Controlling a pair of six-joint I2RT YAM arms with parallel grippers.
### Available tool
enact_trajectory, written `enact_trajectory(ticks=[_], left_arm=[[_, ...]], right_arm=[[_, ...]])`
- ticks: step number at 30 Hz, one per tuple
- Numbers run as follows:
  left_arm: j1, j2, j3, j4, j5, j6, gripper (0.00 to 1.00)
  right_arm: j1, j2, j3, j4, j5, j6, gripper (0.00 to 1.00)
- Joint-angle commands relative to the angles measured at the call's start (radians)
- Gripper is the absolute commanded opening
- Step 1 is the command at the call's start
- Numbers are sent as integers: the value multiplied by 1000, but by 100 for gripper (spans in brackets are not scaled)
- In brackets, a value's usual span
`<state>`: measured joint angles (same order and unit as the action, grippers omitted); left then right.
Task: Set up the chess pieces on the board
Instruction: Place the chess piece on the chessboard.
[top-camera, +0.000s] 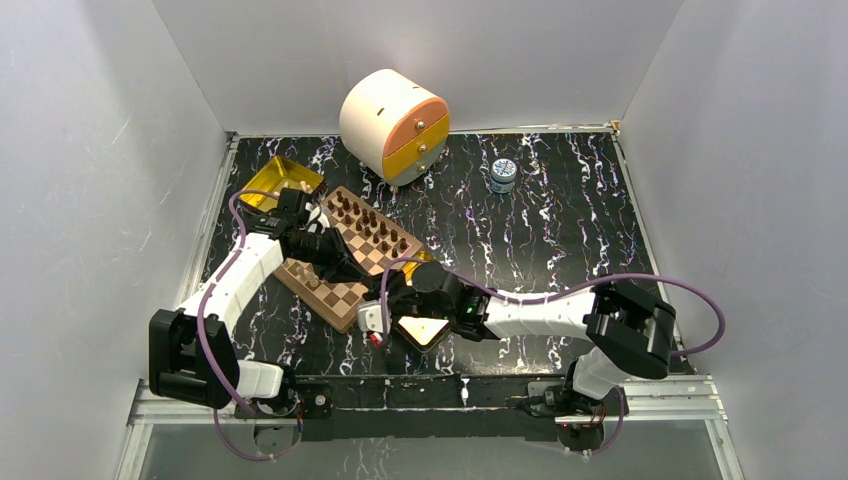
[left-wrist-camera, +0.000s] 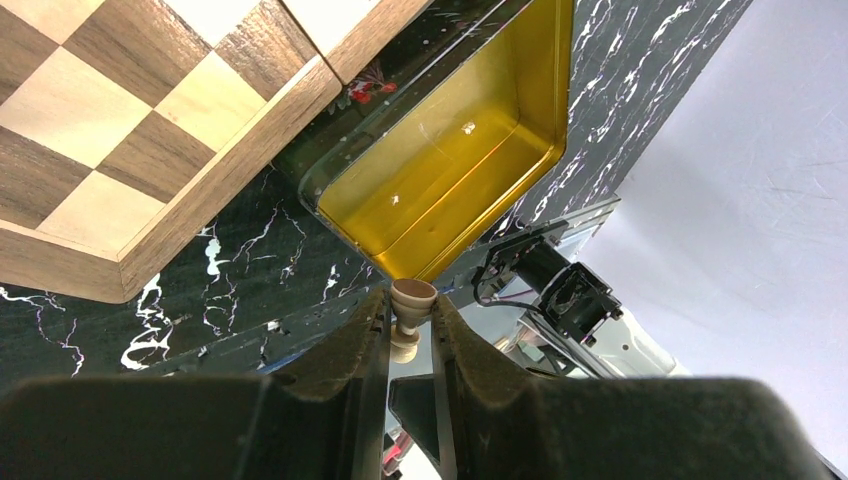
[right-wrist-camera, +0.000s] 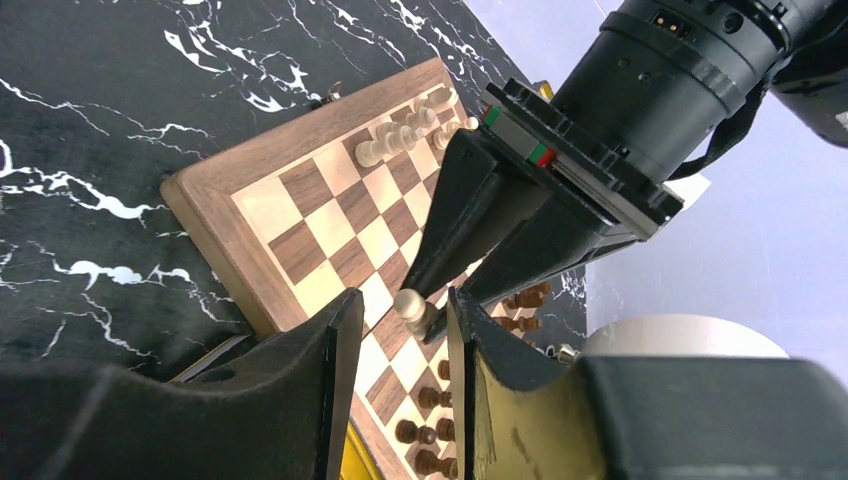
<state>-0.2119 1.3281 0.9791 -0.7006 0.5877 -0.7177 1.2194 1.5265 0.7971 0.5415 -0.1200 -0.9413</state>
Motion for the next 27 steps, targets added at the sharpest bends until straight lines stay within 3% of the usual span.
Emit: enact_trajectory(ticks=[1, 15, 25, 27], left_arm=[[-4, -36, -22, -14, 33, -5, 2], [-7, -51, -24, -19, 34, -22, 1], [-8, -65, -28, -30, 13, -24, 1], [-8, -71, -12, -27, -4, -38, 10]], right_arm=[[2, 39, 66, 50, -3, -68, 44], [0, 118, 94, 38, 61, -135, 35], [-3, 128, 90, 66, 102, -120, 3], [-4, 121, 90, 58, 95, -97, 0]])
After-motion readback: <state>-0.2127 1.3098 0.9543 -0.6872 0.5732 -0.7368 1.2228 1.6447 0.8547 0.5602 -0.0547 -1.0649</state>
